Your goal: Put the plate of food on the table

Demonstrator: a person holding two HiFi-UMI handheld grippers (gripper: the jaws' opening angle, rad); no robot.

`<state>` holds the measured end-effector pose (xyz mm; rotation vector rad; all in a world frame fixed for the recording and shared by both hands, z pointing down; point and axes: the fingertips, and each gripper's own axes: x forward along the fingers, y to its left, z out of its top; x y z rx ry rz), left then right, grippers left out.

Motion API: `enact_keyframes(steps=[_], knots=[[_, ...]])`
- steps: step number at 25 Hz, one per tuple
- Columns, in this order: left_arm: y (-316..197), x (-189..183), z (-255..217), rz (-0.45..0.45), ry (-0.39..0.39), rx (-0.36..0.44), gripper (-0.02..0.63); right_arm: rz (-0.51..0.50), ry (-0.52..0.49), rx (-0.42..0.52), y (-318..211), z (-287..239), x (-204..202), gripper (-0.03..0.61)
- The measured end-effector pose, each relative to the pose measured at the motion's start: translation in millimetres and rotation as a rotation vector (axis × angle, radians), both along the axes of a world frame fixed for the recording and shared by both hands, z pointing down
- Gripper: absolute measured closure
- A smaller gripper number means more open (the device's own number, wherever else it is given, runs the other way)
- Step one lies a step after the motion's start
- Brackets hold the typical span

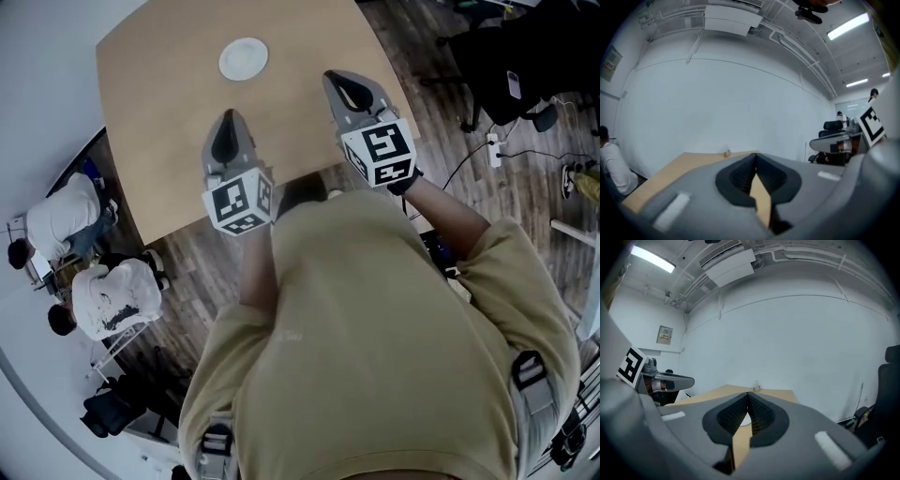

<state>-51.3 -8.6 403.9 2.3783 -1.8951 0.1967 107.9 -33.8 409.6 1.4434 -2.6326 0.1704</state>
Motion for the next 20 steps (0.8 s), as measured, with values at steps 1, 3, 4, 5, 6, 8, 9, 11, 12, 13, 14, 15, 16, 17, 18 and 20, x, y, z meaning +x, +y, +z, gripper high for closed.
enact_keyframes(steps=[1, 3, 4, 5, 6, 8, 9, 11, 12, 13, 14, 15, 16, 17, 18, 20], knots=[[0.1, 1.6, 0.7, 0.005, -0.001, -0.002, 0.611, 0.001, 0.002, -0.003, 1.3, 0.9, 1.1, 0.574], [1.3, 2.8, 2.4, 0.013, -0.002, -0.006, 0.611, 0.005, 0.004, -0.009, 4.5, 2.8, 2.5, 0.574], [1.9, 2.5, 3.5, 0.015, -0.001, -0.007, 0.611, 0.009, 0.005, -0.012, 5.7, 3.8, 2.7, 0.574], [2.0, 1.5, 4.5, 0.018, 0.001, -0.009, 0.611, 0.013, 0.005, -0.016, 6.0, 4.8, 2.2, 0.574], [1.8, 0.3, 5.3, 0.02, 0.003, -0.011, 0.611, 0.016, 0.005, -0.019, 5.5, 5.6, 1.4, 0.574], [1.3, -1.7, 6.8, 0.023, 0.006, -0.014, 0.611, 0.017, 0.012, -0.024, 4.3, 7.0, -0.4, 0.574], [1.5, -2.7, 7.4, 0.024, 0.007, -0.015, 0.611, 0.014, 0.019, -0.024, 4.5, 7.6, -1.4, 0.574], [2.8, -6.6, 8.0, 0.022, 0.01, -0.014, 0.611, 0.006, 0.037, -0.023, 6.1, 8.8, -4.0, 0.574], [3.4, -9.8, 8.3, 0.018, 0.011, -0.013, 0.611, 0.004, 0.043, -0.022, 6.9, 9.5, -5.5, 0.574], [3.8, -13.8, 8.6, 0.012, 0.012, -0.013, 0.611, 0.003, 0.048, -0.024, 7.3, 10.5, -7.4, 0.574], [4.1, -18.0, 9.1, 0.005, 0.013, -0.013, 0.611, 0.003, 0.05, -0.029, 7.5, 12.0, -9.5, 0.574], [4.3, -21.9, 9.7, -0.001, 0.014, -0.015, 0.611, 0.003, 0.053, -0.035, 7.7, 13.8, -11.8, 0.574], [4.7, -25.2, 10.2, -0.006, 0.014, -0.017, 0.611, 0.002, 0.055, -0.042, 8.1, 15.8, -14.4, 0.574], [5.1, -28.3, 10.6, -0.011, 0.015, -0.019, 0.611, -0.002, 0.058, -0.048, 8.5, 17.7, -17.7, 0.574], [5.3, -31.5, 10.8, -0.015, 0.016, -0.021, 0.611, -0.008, 0.061, -0.052, 8.8, 19.3, -21.8, 0.574], [5.8, -39.2, 11.0, -0.026, 0.019, -0.021, 0.611, -0.024, 0.066, -0.057, 9.0, 22.1, -31.9, 0.574]])
